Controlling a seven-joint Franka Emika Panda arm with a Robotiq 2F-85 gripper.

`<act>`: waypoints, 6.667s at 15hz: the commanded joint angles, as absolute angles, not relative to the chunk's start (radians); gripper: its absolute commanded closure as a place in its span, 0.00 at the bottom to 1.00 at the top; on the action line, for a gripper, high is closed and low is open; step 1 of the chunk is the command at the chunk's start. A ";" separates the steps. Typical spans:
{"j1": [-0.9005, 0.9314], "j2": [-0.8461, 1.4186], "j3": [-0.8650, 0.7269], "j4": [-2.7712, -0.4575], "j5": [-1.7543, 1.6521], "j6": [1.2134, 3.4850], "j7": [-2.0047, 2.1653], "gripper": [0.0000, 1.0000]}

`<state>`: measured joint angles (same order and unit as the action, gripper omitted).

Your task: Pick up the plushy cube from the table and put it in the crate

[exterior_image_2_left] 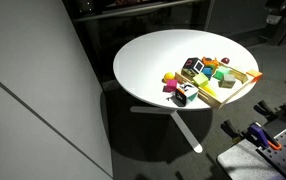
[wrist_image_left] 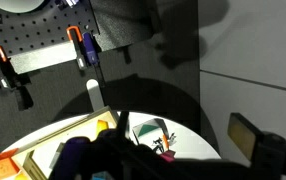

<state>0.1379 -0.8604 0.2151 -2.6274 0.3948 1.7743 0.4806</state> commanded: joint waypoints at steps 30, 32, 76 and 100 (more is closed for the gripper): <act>0.142 -0.391 0.262 -2.590 0.210 2.280 0.263 0.00; 0.146 -0.342 0.254 -2.583 0.201 2.329 0.240 0.00; 0.198 0.271 0.165 -2.414 -0.052 2.766 0.197 0.00; 0.271 0.296 0.099 -2.382 -0.046 2.680 0.216 0.85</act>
